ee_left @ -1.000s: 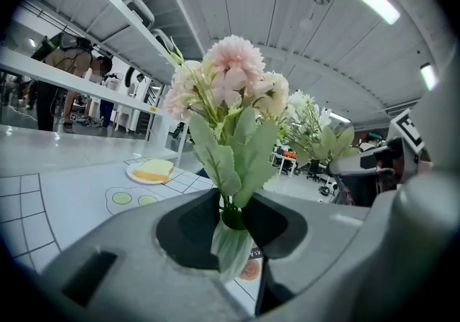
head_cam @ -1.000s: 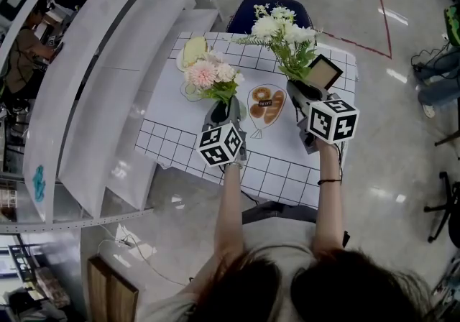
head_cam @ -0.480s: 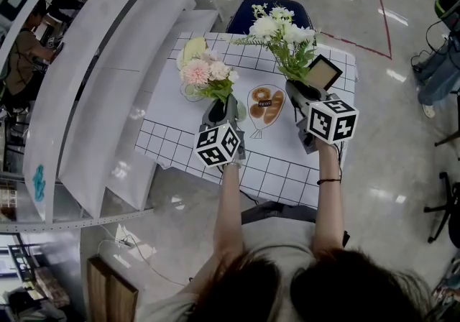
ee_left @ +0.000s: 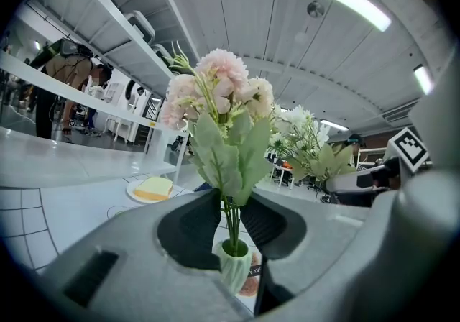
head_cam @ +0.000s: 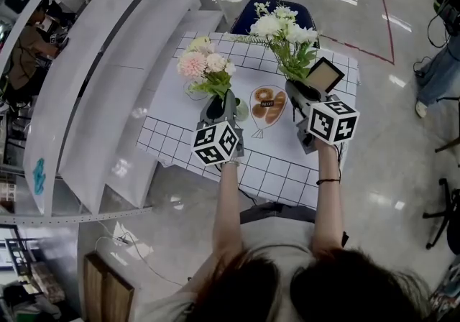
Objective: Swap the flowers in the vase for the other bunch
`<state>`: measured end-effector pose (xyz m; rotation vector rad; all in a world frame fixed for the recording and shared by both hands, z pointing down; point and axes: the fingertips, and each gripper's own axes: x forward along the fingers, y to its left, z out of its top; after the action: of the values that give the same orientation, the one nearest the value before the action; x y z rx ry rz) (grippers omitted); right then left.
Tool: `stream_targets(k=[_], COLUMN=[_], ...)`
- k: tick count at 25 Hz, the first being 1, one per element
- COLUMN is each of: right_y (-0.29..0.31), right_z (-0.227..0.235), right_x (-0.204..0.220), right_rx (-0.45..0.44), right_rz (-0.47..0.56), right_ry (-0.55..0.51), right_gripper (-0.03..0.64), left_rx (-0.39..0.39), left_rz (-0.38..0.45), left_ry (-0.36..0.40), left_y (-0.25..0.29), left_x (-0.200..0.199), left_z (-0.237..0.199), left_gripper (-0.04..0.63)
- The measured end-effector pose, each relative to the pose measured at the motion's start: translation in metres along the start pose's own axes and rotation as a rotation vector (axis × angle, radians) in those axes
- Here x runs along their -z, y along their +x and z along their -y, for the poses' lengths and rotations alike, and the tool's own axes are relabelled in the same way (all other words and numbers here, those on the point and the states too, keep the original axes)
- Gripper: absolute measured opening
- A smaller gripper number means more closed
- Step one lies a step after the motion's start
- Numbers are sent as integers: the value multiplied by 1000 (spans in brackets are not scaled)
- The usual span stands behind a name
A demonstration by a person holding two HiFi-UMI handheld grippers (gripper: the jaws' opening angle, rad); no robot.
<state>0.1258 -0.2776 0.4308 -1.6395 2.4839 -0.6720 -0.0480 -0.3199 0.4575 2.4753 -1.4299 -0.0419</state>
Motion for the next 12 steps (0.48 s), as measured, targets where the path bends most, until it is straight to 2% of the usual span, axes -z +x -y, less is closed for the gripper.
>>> stream_targets(k=[12], right_y=[-6], right_z=[-3], right_x=[-6], right_rx=[-13], right_rz=[25], right_ry=[-4], right_gripper=[43], left_rx=[9], left_rz=[45], left_ry=[18], left_y=[-5], left_x=[-18], left_z=[4], left_gripper=[89])
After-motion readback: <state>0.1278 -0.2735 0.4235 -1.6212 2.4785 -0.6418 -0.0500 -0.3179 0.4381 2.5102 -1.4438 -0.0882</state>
